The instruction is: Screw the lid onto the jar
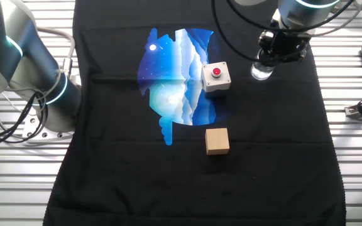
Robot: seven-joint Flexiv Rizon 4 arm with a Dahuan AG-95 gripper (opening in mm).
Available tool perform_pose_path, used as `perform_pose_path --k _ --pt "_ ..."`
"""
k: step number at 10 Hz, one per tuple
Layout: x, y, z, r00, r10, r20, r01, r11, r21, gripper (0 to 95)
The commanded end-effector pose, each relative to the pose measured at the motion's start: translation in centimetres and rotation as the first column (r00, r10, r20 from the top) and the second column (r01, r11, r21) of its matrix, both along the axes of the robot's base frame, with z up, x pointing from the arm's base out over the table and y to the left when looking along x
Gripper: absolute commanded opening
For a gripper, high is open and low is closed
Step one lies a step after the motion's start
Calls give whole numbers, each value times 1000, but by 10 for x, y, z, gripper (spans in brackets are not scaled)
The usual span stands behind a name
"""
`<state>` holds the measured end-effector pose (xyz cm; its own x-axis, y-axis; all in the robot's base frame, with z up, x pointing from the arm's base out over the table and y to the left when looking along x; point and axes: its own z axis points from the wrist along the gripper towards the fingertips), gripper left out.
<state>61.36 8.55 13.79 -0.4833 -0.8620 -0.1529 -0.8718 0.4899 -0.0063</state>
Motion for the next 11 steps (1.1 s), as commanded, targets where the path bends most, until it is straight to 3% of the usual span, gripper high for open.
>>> perform_pose_path --k 1,2,4,6,11 --pt "-1 -3 -2 999 49 -5 -49 996 -69 0" --pt "-4 -8 -5 998 63 -10 -63 994 -85 0" --pt "-12 -19 -12 997 70 -12 -71 994 -83 0" --pt "-12 -20 -12 998 68 -16 -69 993 -90 0" --pt "4 -30 -19 995 95 -31 -98 991 -94 0"
